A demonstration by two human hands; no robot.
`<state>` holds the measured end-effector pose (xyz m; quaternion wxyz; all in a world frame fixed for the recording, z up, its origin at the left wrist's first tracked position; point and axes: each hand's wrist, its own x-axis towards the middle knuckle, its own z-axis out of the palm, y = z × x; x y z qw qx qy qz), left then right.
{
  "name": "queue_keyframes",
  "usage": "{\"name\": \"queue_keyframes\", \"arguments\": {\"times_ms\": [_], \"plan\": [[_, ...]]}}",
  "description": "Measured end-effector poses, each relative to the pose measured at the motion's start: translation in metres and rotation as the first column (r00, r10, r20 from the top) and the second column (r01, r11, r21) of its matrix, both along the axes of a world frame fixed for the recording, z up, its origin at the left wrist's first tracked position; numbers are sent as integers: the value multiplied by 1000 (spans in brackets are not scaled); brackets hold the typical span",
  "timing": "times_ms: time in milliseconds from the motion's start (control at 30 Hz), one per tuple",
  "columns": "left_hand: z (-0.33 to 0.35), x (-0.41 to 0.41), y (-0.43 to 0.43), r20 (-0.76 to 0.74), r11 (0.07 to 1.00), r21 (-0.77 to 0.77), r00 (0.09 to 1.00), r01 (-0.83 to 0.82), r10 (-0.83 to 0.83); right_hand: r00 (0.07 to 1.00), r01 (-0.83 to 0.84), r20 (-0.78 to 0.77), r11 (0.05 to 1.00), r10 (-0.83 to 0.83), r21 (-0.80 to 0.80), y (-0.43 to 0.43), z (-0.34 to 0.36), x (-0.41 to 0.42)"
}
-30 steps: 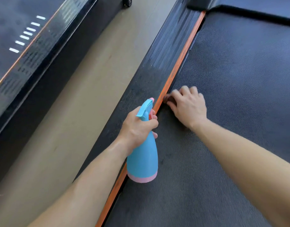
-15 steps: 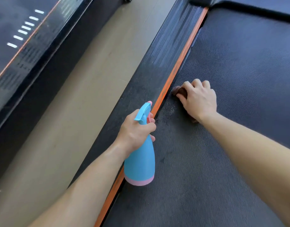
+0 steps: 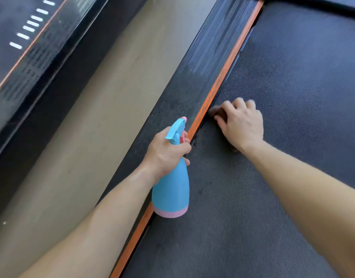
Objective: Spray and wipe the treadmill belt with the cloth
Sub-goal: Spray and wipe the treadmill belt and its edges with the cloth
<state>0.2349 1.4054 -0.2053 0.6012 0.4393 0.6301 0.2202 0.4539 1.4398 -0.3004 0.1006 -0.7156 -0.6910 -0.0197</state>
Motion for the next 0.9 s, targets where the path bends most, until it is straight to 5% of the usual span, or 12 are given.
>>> {"name": "queue_keyframes", "arguments": {"times_ms": [200, 433, 500, 567, 700, 800, 900], "plan": [[6, -1, 1, -33, 1000, -1, 999, 17, -17, 998, 58, 12, 998, -57, -32, -10, 2, -12], [11, -4, 4, -58, 999, 17, 998, 29, -28, 875, -484, -35, 872, 482, -72, -116, -2, -39], [11, -6, 3, -45, 1000, 10, 999, 14, -14, 912, -409, 13, 910, 411, -66, -87, -1, -31], [10, -9, 0, -41, 1000, -3, 999, 11, -11, 985, -171, 12, 985, 171, -23, -50, 0, -24], [11, -18, -7, -39, 999, -30, 999, 25, -26, 999, 49, 17, 998, -49, -25, -24, 2, -28], [12, -20, -8, -60, 999, -31, 998, 28, -30, 992, -129, 16, 992, 129, 3, -67, 4, -45], [14, -20, -9, -85, 999, -29, 996, 35, -38, 886, -463, -22, 885, 463, -39, -119, 0, -56]]}}
